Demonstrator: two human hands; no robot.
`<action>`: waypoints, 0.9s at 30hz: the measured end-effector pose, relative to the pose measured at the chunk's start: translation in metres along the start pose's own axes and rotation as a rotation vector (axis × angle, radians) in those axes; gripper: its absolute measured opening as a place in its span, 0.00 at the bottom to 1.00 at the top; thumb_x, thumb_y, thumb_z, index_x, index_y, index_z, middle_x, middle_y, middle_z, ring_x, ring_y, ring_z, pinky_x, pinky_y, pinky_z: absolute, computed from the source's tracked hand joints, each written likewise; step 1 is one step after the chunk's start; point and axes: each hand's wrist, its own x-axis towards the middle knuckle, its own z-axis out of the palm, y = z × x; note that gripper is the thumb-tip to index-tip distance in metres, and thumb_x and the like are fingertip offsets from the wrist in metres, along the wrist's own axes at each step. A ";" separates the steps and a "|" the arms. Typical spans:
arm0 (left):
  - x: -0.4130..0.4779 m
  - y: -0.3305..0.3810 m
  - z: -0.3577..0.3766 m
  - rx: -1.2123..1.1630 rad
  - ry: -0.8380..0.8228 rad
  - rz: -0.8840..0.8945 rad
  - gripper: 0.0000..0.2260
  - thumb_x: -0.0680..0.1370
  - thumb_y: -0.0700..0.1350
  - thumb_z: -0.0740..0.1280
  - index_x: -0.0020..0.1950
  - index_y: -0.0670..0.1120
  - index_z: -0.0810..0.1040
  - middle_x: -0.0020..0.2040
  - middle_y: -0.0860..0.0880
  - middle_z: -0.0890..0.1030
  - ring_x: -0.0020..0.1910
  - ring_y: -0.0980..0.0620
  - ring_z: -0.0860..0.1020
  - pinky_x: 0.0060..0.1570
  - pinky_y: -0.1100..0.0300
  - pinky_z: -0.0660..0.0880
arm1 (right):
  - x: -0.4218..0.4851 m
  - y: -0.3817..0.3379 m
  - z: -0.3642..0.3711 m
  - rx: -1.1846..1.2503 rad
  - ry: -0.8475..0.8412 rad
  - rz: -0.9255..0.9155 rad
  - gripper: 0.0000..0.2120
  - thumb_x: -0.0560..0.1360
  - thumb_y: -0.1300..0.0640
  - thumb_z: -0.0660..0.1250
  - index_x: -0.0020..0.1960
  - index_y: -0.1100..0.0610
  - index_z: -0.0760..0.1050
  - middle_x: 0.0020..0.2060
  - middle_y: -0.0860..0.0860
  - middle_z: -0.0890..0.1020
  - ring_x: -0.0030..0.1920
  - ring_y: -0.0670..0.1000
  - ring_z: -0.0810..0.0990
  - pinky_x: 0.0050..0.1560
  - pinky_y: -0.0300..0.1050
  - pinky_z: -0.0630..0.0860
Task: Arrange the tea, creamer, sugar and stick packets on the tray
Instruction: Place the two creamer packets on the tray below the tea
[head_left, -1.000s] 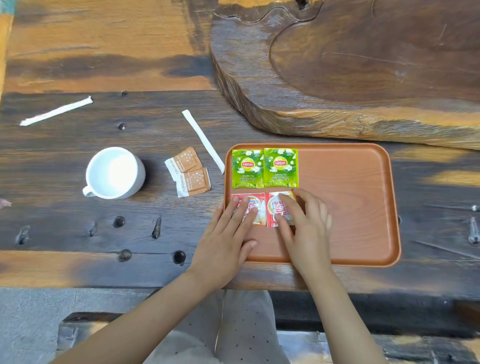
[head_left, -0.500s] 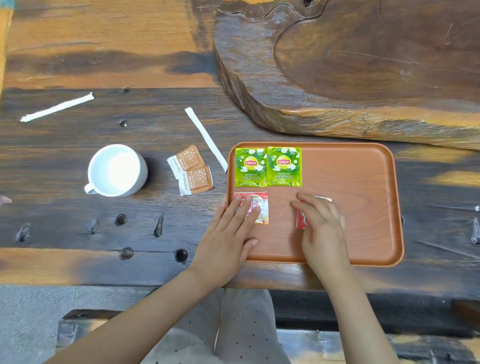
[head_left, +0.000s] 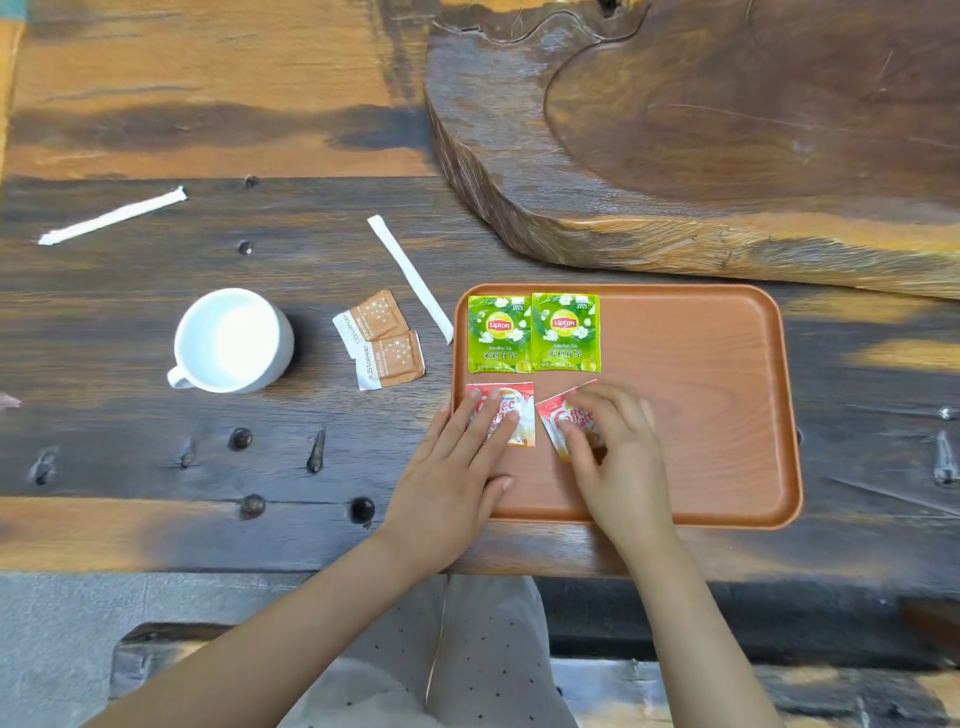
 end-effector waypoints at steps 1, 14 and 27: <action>0.000 0.000 0.000 -0.001 0.000 0.002 0.25 0.78 0.54 0.56 0.74 0.47 0.61 0.74 0.45 0.65 0.74 0.48 0.56 0.71 0.50 0.54 | -0.001 0.002 -0.002 0.005 -0.035 -0.025 0.13 0.73 0.57 0.62 0.56 0.58 0.78 0.56 0.52 0.79 0.58 0.51 0.72 0.62 0.42 0.67; 0.002 0.002 -0.008 0.039 0.000 -0.003 0.24 0.77 0.53 0.56 0.71 0.45 0.67 0.72 0.44 0.69 0.72 0.44 0.66 0.69 0.49 0.58 | -0.008 -0.014 0.022 -0.084 0.105 0.079 0.15 0.72 0.58 0.70 0.57 0.60 0.76 0.56 0.57 0.76 0.58 0.52 0.67 0.59 0.49 0.71; 0.004 0.003 -0.014 0.037 -0.020 -0.002 0.24 0.77 0.53 0.56 0.69 0.45 0.71 0.70 0.44 0.71 0.71 0.44 0.68 0.69 0.49 0.57 | -0.006 -0.013 0.019 -0.104 0.079 0.060 0.15 0.72 0.58 0.69 0.57 0.60 0.76 0.56 0.57 0.76 0.58 0.52 0.67 0.60 0.47 0.68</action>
